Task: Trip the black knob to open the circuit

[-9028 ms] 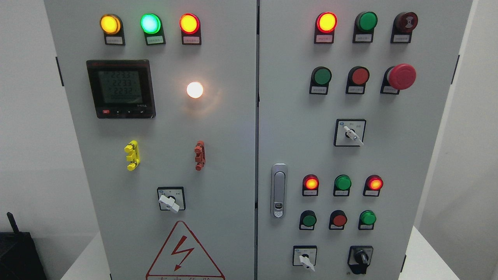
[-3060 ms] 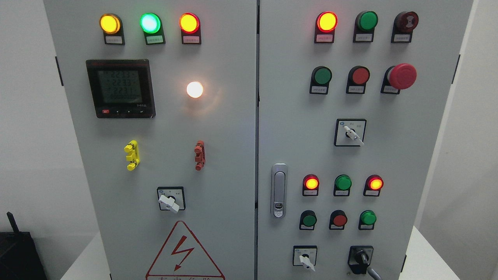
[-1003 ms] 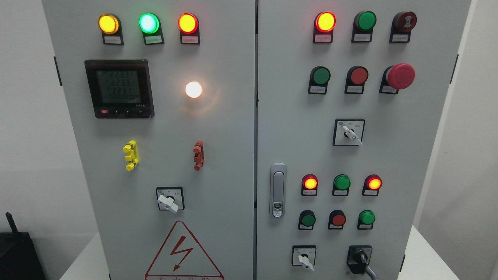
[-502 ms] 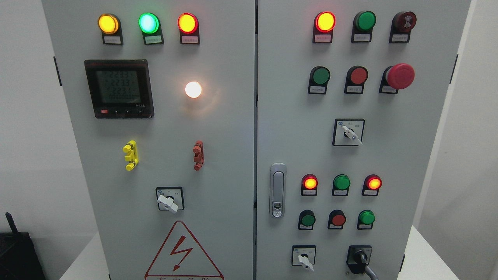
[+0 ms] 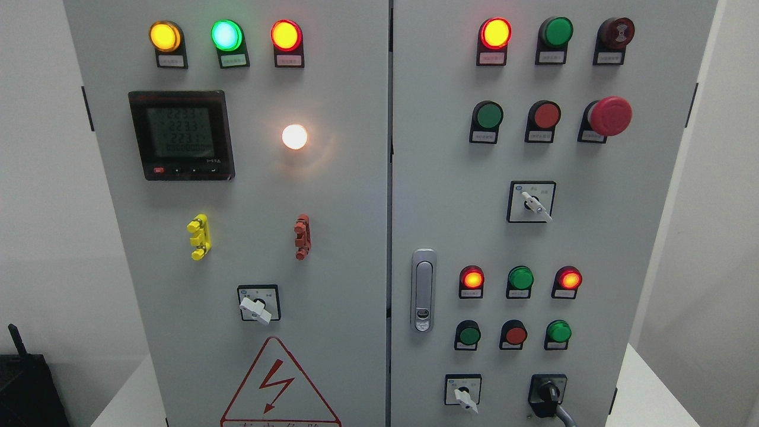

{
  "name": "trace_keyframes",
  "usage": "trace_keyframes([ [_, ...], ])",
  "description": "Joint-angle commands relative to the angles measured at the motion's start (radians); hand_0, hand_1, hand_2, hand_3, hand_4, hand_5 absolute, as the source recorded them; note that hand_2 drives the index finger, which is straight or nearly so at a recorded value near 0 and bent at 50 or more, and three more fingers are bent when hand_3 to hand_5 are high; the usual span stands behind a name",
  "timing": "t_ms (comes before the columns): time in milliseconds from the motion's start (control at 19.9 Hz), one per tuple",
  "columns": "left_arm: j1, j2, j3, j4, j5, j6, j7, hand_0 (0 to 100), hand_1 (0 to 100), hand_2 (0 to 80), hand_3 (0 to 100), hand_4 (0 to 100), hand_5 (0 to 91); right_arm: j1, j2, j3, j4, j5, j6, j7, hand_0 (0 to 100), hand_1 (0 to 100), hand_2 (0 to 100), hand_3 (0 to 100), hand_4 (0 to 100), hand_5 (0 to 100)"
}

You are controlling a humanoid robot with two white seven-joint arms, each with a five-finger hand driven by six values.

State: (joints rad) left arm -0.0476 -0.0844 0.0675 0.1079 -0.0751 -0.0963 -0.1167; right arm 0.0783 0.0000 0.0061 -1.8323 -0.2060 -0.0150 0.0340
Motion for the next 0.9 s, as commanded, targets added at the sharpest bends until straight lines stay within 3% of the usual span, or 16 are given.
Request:
trace_keyframes([
  [0, 0.000, 0.000, 0.000, -0.025, 0.000, 0.000, 0.000, 12, 39, 0.0, 0, 0, 0.0, 0.000, 0.025, 0.029, -0.001, 0.002, 0.000, 0.003, 0, 0, 2, 100, 99, 96],
  [853, 0.000, 0.000, 0.000, -0.025, 0.000, 0.000, 0.000, 12, 39, 0.0, 0, 0, 0.0, 0.000, 0.025, 0.029, -0.005, 0.002, -0.002, 0.003, 0, 0, 2, 100, 99, 96],
])
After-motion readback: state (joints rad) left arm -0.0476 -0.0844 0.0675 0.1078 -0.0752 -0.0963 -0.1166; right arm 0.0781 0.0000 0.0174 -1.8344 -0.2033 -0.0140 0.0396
